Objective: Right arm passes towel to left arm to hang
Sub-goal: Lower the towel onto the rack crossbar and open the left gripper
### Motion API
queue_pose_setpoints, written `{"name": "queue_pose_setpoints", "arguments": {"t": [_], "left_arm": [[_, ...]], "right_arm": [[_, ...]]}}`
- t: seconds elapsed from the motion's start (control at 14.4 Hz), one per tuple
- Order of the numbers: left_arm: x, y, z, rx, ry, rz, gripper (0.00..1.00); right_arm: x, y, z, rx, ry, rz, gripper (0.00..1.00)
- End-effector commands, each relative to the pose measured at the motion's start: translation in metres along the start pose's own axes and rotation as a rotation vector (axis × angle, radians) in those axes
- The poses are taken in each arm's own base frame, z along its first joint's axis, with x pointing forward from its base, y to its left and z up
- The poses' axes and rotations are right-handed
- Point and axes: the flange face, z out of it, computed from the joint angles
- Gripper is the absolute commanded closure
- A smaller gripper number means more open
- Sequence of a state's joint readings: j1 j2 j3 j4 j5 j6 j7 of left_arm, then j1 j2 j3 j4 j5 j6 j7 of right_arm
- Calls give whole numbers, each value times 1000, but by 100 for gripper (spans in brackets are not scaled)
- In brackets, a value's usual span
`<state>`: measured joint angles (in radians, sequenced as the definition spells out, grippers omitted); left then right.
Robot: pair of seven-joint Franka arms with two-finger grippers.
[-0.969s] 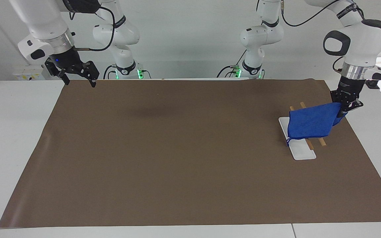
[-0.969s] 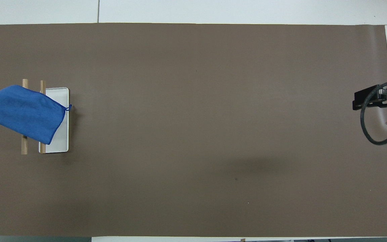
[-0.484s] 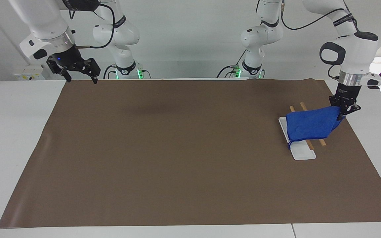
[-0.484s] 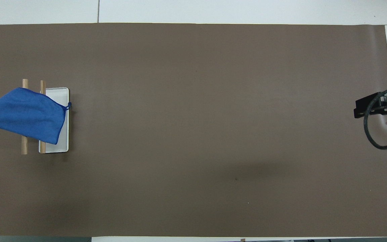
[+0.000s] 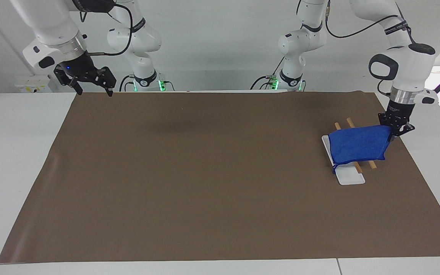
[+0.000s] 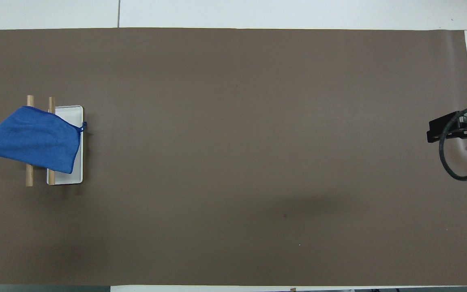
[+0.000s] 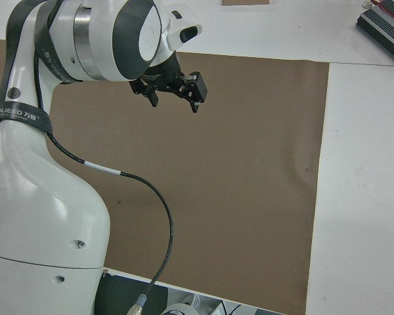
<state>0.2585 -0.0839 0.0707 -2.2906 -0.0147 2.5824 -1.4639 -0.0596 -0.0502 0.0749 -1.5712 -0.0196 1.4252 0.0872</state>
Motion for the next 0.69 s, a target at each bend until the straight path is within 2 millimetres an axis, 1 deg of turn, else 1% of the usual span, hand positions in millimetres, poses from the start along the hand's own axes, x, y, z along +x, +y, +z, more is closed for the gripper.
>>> {"name": "queue_pose_setpoints", "arguments": {"t": [0.0, 0.07, 0.21, 0.42, 0.55, 0.62], "left_arm": [[5, 2, 0, -17, 18, 11, 0], [6, 9, -5, -24, 19, 37, 0], [7, 16, -11, -6, 18, 140, 0], [-9, 38, -34, 8, 6, 292, 0], [-45, 53, -51, 17, -21, 471, 0], [-61, 56, -56, 16, -33, 559, 0]], "right_arm": [[-4, 4, -2, 23, 11, -21, 0], [-1, 3, -2, 24, 25, -23, 0], [1, 2, -4, 25, 46, -22, 0], [3, 6, -5, 26, 48, -18, 0], [3, 17, -5, 28, 41, 2, 0], [4, 23, -4, 28, 41, 10, 0]]}}
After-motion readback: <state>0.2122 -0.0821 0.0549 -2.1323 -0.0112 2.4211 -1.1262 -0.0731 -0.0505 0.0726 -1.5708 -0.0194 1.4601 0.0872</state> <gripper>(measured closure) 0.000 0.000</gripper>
